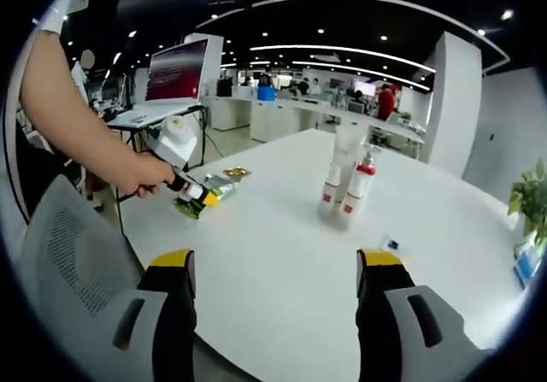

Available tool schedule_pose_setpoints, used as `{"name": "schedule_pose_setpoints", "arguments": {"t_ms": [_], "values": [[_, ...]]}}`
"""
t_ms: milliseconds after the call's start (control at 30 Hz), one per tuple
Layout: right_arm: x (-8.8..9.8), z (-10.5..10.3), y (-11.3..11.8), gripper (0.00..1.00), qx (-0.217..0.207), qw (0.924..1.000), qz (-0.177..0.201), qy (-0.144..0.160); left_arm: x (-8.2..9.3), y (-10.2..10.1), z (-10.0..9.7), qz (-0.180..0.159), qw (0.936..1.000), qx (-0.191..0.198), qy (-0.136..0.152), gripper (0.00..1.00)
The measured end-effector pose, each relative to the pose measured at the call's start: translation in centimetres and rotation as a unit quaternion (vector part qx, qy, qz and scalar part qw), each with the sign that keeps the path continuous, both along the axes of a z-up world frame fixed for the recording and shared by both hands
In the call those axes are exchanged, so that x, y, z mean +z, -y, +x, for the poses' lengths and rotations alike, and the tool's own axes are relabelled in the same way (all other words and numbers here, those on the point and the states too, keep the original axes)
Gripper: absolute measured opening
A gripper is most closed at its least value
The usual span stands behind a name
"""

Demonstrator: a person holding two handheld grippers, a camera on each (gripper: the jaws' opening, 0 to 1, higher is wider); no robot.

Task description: Arrange the skincare products in the storage area until every visible bottle or jar stands upright without overlapping.

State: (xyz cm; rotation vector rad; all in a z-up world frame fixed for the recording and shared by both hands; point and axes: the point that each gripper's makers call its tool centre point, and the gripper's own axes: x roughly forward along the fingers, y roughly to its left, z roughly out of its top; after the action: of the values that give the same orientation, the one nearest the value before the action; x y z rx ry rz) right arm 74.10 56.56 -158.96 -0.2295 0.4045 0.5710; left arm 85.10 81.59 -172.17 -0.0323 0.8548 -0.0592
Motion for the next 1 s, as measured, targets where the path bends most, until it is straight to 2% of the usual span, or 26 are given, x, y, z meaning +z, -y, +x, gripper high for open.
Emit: {"name": "schedule_pose_setpoints", "arguments": {"t_ms": [33,67,133,200,267,367,500,567,633,700,767,800,867,933,1000], "values": [[0.0,0.0,0.0,0.72,0.0,1.0,-0.001,0.001,0.2,0.6,0.1,-0.014,0.9998,-0.011,0.002,0.24],[0.0,0.0,0.0,0.71,0.001,1.0,-0.001,0.001,0.2,0.4,0.0,-0.011,0.9999,-0.007,0.001,0.24],[0.2,0.0,-0.1,0.69,0.001,1.0,0.003,0.004,0.1,0.4,-0.1,-0.023,0.9997,0.003,-0.002,0.22],[0.4,0.0,-0.1,0.69,0.002,1.0,0.008,0.006,0.1,0.4,-0.2,-0.025,0.9997,-0.001,-0.005,0.21],[0.3,0.0,-0.1,0.69,0.001,1.0,0.006,0.005,0.3,1.2,-0.6,-0.042,0.999,-0.009,-0.006,0.19],[0.5,0.0,-0.2,0.69,0.002,0.9999,0.006,0.01,1.4,3.1,-1.0,-0.086,0.996,-0.024,0.004,0.17],[0.8,0.0,-0.2,0.67,0.004,0.9998,0.013,0.016,3.4,5.1,-1.8,-0.098,0.9927,-0.064,0.028,0.16],[1.3,0.0,-0.3,0.66,0.003,0.9995,0.026,0.018,4.5,6.5,-2.7,-0.112,0.9893,-0.085,0.039,0.16],[1.4,0.0,-0.3,0.65,0.003,0.9993,0.032,0.021,5.4,7.6,-3.8,-0.11,0.987,-0.107,0.047,0.16],[1.5,-0.1,-0.4,0.64,0.004,0.9991,0.037,0.021,6.2,8.9,-4.9,-0.117,0.9827,-0.133,0.055,0.16],[1.7,-0.2,-0.6,0.63,0.007,0.9988,0.043,0.022,6.9,9.8,-6.1,-0.125,0.9802,-0.141,0.061,0.16],[1.8,-0.2,-0.7,0.62,0.01,0.9985,0.049,0.022,7.4,10.7,-6.8,-0.136,0.976,-0.157,0.064,0.16],[2.0,-0.3,-0.9,0.59,0.013,0.9977,0.065,0.015,7.8,11.6,-7.7,-0.141,0.9722,-0.174,0.068,0.16],[2.9,-0.4,-0.9,0.54,0.012,0.9943,0.106,0.012,8.6,13.0,-8.7,-0.194,0.9624,-0.178,0.067,0.17],[3.3,-0.4,-0.6,0.51,0.007,0.9926,0.12,0.012,9.6,13.8,-9.5,-0.225,0.9537,-0.186,0.073,0.17]]}}
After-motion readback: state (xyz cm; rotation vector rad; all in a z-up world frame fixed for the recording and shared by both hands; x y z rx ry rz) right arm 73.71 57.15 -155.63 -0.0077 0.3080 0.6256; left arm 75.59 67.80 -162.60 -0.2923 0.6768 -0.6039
